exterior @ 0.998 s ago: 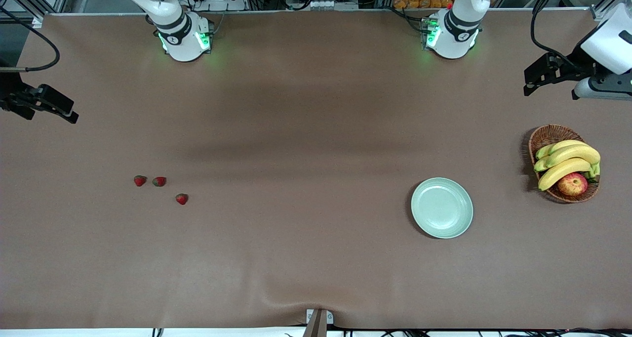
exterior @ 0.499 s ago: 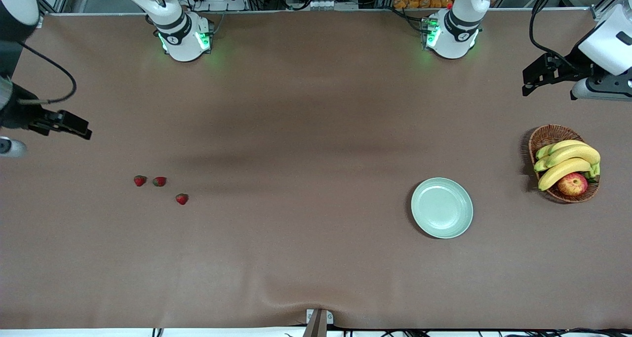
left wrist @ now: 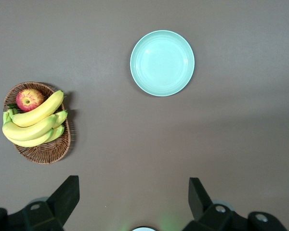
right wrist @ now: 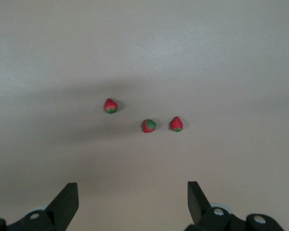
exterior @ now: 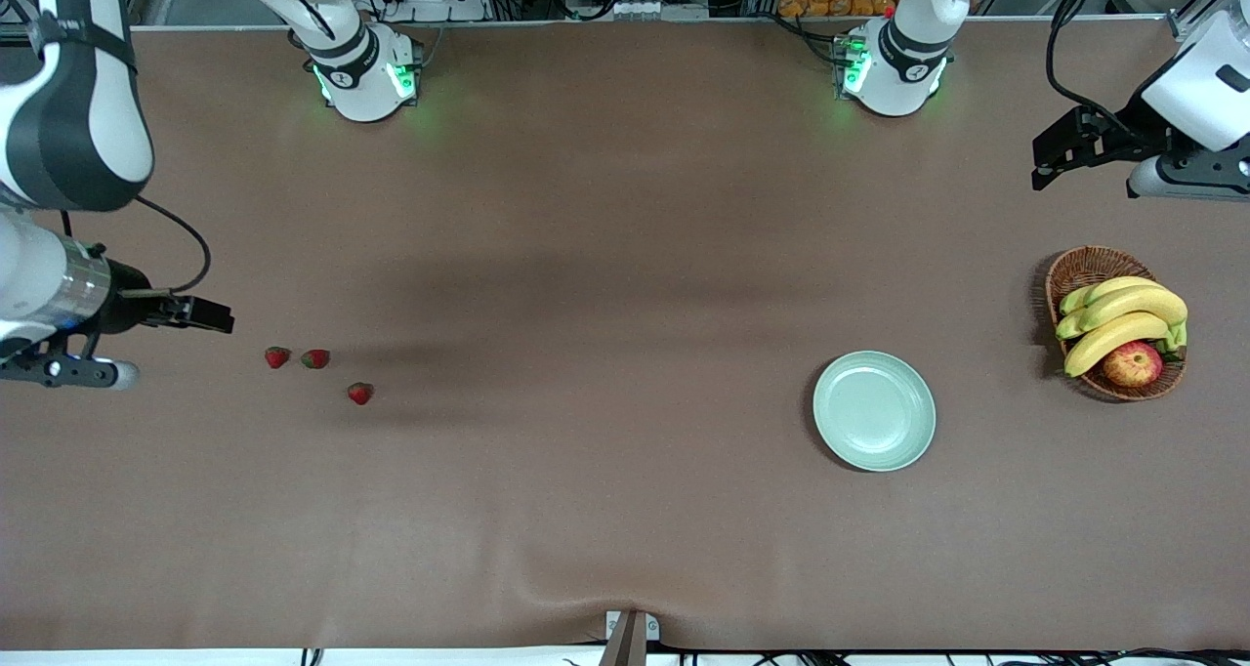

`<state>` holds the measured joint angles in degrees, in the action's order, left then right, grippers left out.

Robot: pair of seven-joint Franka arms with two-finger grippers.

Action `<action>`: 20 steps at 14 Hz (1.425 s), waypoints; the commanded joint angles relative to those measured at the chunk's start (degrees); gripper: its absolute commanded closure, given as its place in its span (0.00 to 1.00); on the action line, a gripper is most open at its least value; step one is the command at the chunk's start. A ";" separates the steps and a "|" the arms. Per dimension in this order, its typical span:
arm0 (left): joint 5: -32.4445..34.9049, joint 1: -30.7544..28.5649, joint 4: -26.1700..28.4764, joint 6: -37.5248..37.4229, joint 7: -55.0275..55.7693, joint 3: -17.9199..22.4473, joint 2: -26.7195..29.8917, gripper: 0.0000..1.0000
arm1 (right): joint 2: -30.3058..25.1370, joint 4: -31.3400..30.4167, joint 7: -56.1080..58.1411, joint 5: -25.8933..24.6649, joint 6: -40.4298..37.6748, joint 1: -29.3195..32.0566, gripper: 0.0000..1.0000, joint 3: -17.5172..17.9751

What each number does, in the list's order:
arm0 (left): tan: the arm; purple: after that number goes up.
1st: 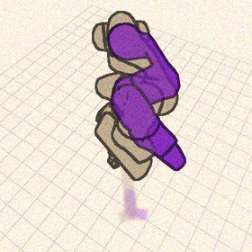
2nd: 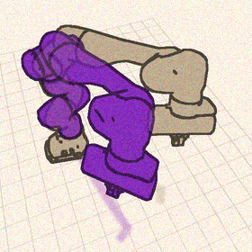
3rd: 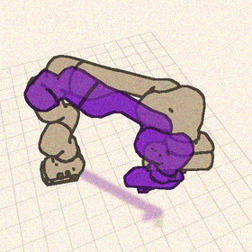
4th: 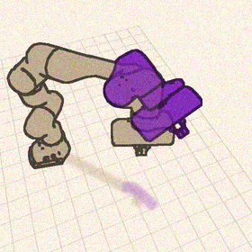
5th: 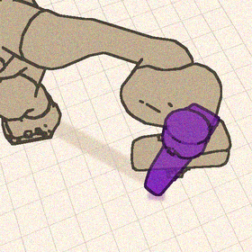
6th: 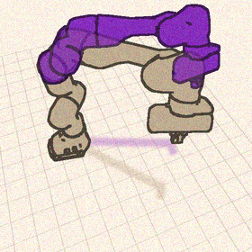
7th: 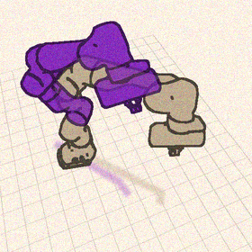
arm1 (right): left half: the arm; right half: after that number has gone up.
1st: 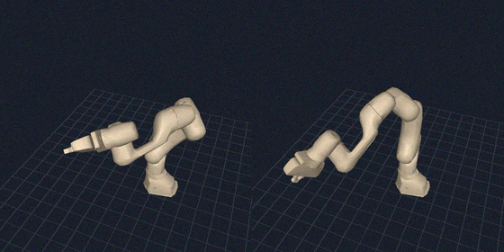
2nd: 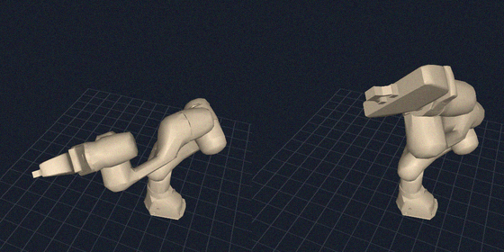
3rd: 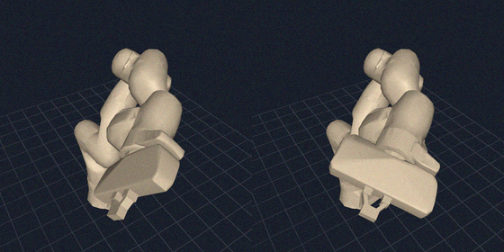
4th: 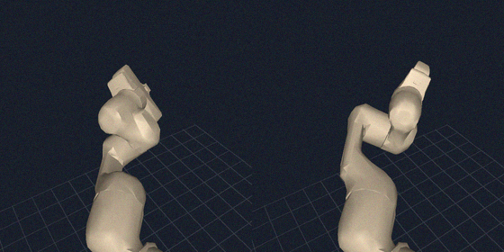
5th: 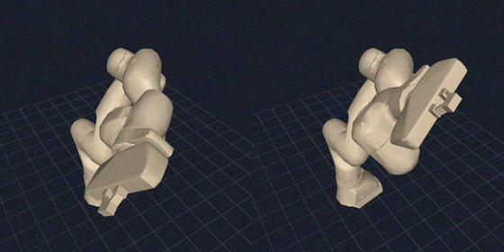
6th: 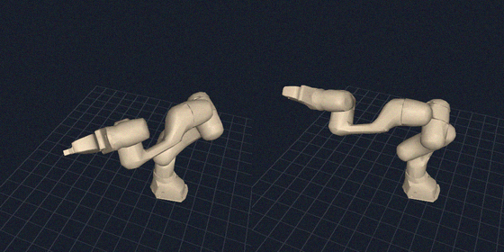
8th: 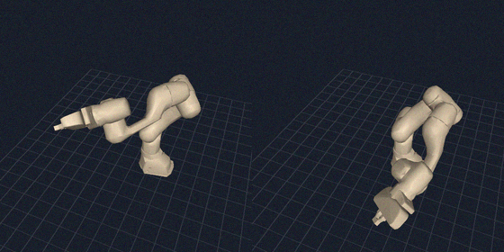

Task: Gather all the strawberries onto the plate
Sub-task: 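Lower the right gripper and grasp one red strawberry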

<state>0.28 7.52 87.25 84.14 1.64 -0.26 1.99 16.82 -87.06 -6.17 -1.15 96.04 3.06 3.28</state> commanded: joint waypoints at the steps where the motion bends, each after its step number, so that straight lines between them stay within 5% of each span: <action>1: -1.34 -0.22 -0.15 -0.82 -0.06 0.00 0.21 0.00 | 2.86 0.49 -0.43 -0.17 1.77 0.28 0.00 -0.02; 9: -1.42 -0.22 -0.06 -0.82 -0.06 0.00 0.21 0.00 | 13.66 0.31 -5.00 0.01 16.00 -1.30 0.00 0.15; 13: -1.42 -0.22 -0.06 -0.82 -0.06 0.00 0.12 0.00 | 16.14 -4.69 -5.00 4.75 24.17 -2.61 0.03 0.15; 20: -1.42 -0.05 0.12 -0.82 -0.06 0.00 0.03 0.00 | 21.14 -6.37 -5.00 4.76 25.68 -3.32 0.10 0.15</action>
<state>0.28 7.53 87.54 84.03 1.64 -0.28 1.91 36.39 -92.78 -10.60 3.09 120.62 -0.22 3.40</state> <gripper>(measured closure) 0.000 0.062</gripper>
